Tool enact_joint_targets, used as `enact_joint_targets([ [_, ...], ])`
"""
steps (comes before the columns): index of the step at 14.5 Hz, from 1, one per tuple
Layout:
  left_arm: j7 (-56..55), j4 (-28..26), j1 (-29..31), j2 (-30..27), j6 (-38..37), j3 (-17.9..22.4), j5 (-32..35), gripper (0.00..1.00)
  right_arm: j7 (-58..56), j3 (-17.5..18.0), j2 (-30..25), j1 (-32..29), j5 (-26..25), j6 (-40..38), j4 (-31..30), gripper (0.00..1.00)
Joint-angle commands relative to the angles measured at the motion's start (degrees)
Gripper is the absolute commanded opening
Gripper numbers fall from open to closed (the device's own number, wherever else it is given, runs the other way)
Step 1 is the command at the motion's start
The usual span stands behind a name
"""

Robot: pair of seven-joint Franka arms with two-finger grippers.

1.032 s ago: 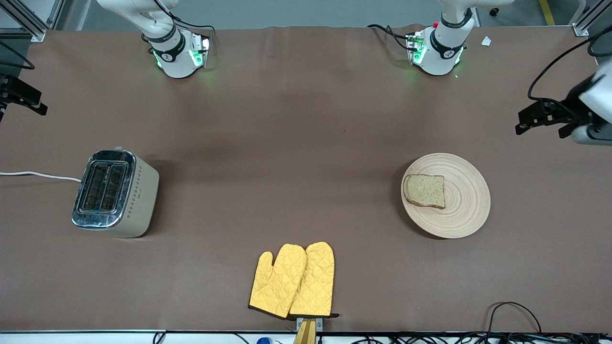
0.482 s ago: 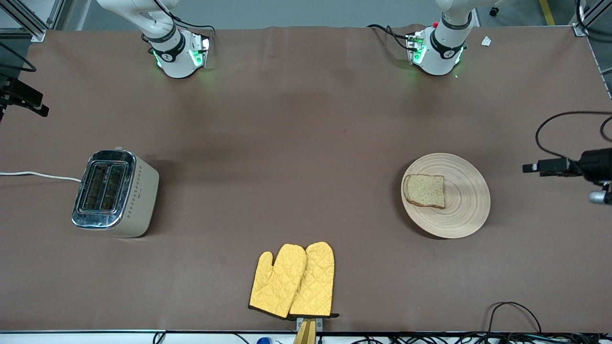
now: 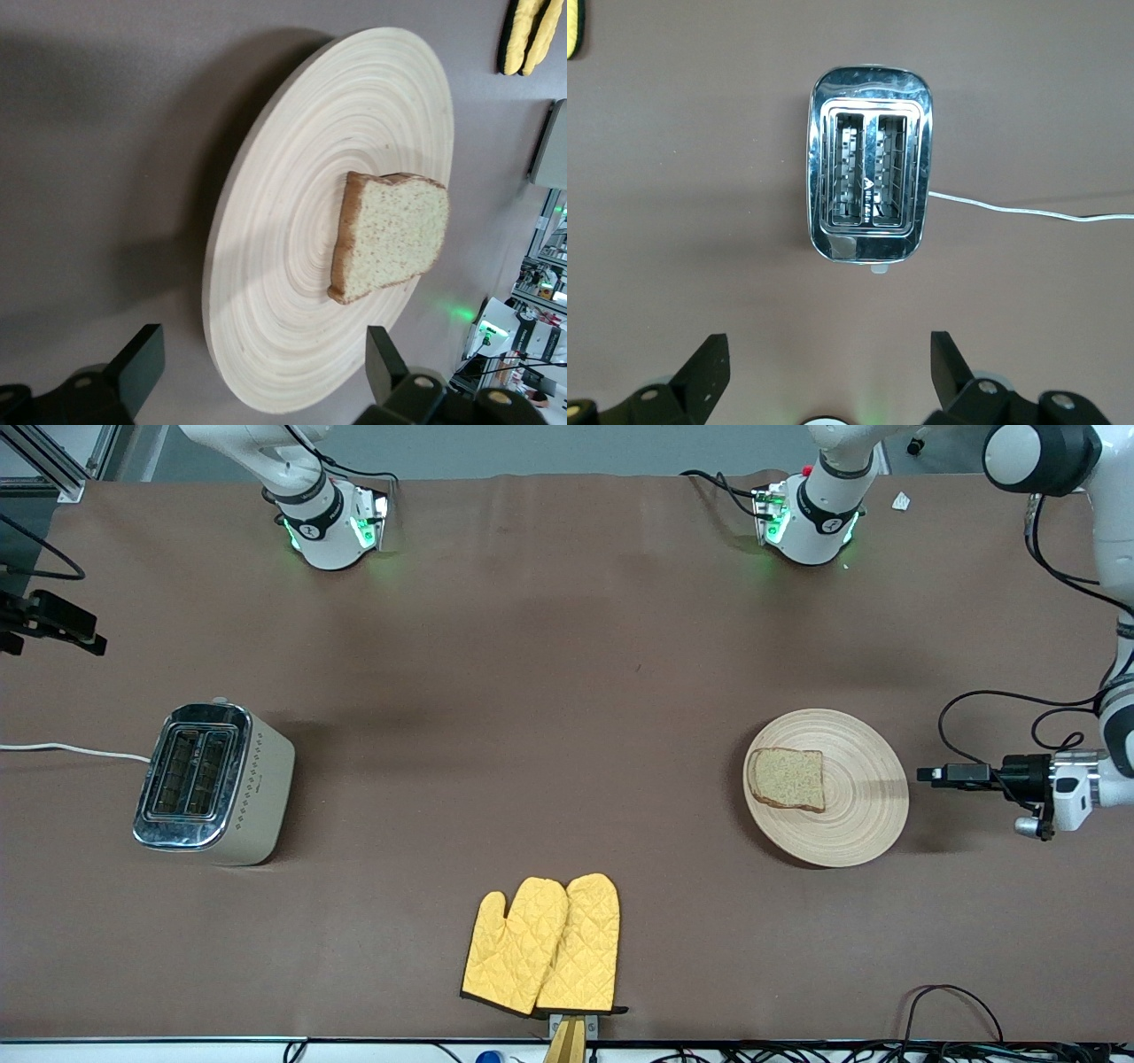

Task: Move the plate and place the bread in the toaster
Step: 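Lower the left gripper to the plate rim while the right gripper nears the toaster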

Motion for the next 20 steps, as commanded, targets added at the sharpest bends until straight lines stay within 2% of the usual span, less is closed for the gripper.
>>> enact_joint_targets([
  [1,2.1,1.6,0.7,2.3,-0.1,-0.1,-1.7,1.00,0.4,0.5,2.1,0.5,-0.2,0.1,0.7,1.00],
  [5,3.2,1.6,0.6,4.5,0.0,-0.2,-4.8,1.00,0.0,0.5,2.7,0.4,1.5,3.1,0.6,1.00],
  [7,3.3,1.6,0.6,5.3,1.1,-0.5,-6.0,0.91,0.6,0.6,3.2,2.7,1.5,2.6,0.5,1.00],
  [8,3.9,1.6,0.5,5.6,1.2,-0.5,-6.4,0.81,0.5,0.6,3.2,3.2,1.5,2.9,-0.2,1.00],
  [11,5.9,1.5,0.5,5.7,3.0,-0.5,-6.8,0.37,0.5,0.4,4.3,2.5,5.5,5.0,-1.3,1.00],
  [12,6.5,1.4,0.6,5.8,3.5,-0.5,-6.9,0.26,0.5,0.4,4.5,2.4,5.6,4.9,-1.4,1.00],
  [14,7.3,1.4,0.6,5.8,3.9,-0.5,-6.9,0.08,0.7,0.5,4.7,2.6,6.0,5.0,-2.3,1.00],
  [15,7.5,1.4,0.6,5.8,4.0,-0.5,-6.9,0.01,0.7,0.4,4.7,2.6,7.9,5.4,-3.5,1.00],
  [18,7.6,1.4,0.3,5.8,4.3,-0.5,-6.8,0.00,5.0,0.3,5.4,1.6,13.0,6.1,-4.3,1.00],
  [20,7.6,1.4,0.0,5.4,4.0,-0.6,-6.7,0.00,6.1,0.4,6.4,2.0,13.9,6.2,-4.4,1.00],
])
